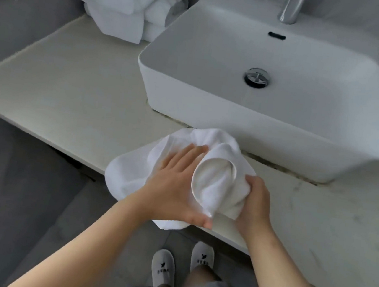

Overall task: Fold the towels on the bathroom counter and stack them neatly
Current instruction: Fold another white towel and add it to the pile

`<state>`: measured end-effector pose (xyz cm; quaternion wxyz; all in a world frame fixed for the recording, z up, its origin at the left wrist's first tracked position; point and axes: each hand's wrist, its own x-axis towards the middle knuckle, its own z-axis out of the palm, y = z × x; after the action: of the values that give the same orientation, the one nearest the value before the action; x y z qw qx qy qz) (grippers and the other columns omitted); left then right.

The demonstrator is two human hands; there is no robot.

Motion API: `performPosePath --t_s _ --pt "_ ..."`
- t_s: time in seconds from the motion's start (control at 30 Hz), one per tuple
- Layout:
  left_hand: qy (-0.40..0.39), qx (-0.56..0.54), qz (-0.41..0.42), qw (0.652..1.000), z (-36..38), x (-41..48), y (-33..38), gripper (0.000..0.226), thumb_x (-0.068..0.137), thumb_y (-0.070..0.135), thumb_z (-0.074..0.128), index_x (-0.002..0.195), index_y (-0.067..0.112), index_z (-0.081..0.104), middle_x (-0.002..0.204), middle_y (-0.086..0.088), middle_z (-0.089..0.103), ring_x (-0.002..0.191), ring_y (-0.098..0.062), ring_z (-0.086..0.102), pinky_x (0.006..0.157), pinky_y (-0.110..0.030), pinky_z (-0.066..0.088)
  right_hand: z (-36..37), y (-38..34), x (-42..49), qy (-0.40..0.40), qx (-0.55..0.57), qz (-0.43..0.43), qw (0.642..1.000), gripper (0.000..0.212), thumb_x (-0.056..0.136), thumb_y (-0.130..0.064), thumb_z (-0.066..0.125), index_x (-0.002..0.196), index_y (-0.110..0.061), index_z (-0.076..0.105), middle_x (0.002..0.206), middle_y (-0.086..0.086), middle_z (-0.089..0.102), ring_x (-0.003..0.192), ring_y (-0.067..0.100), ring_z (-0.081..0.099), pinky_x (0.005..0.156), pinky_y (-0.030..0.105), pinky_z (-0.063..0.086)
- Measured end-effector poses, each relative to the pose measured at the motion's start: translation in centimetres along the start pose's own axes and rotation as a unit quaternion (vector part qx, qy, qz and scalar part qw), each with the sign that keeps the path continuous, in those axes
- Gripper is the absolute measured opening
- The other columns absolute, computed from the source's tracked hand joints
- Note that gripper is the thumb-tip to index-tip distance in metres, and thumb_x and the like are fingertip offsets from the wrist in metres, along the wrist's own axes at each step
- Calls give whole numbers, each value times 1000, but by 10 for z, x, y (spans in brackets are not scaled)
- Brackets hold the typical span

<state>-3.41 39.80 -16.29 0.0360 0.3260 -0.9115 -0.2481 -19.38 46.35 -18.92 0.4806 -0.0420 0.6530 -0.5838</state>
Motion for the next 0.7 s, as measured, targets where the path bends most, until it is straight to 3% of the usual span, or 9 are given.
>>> performPosePath --t_s 0.07,0.17,0.23,0.37,0.47,0.63,0.7 --pt "-6 43 12 999 8 6 9 129 42 84 40 149 28 -6 150 22 -15 140 -1 -18 114 -25 -11 -17 -2 -1 26 -3 0 1000 18 89 -19 45 88 -15 62 88 6 63 81 21 58 67 31 45" --pt "42 52 35 997 14 15 30 114 55 78 55 149 26 15 154 9 15 142 -16 14 111 -26 7 -41 -6 1 54 -12 -4 998 17 89 -20 46 86 -16 62 88 7 63 81 21 58 69 31 45" --pt "58 32 41 997 17 23 50 98 66 65 68 146 28 25 146 11 32 136 -15 26 104 -21 12 -58 -10 5 59 -4 0 998 16 88 -21 47 83 -13 61 85 8 61 80 22 57 68 32 45" --pt "39 -17 16 999 33 51 90 71 71 50 72 132 28 41 119 11 53 115 -13 42 97 -21 28 -106 -22 10 65 -17 -25 997 13 78 -25 50 85 -15 53 82 9 53 77 23 50 67 34 40" --pt "25 -35 4 999 57 80 127 47 72 47 68 108 22 52 97 7 59 94 -14 49 84 -26 38 -157 -35 15 81 -37 -43 995 27 62 -28 48 84 -15 55 78 9 52 74 21 49 64 32 39" --pt "15 -50 -3 999 100 121 201 43 74 44 66 108 20 55 100 5 60 95 -15 52 81 -33 45 -244 -57 28 120 -51 -68 989 12 77 -19 52 77 -10 61 73 9 58 69 18 53 57 25 40" --pt "15 -70 -34 997 110 132 223 44 76 45 66 108 18 56 100 5 61 93 -16 56 81 -38 47 -266 -65 34 131 -53 -82 987 19 67 -24 51 76 -9 60 69 7 56 65 16 51 52 23 39"
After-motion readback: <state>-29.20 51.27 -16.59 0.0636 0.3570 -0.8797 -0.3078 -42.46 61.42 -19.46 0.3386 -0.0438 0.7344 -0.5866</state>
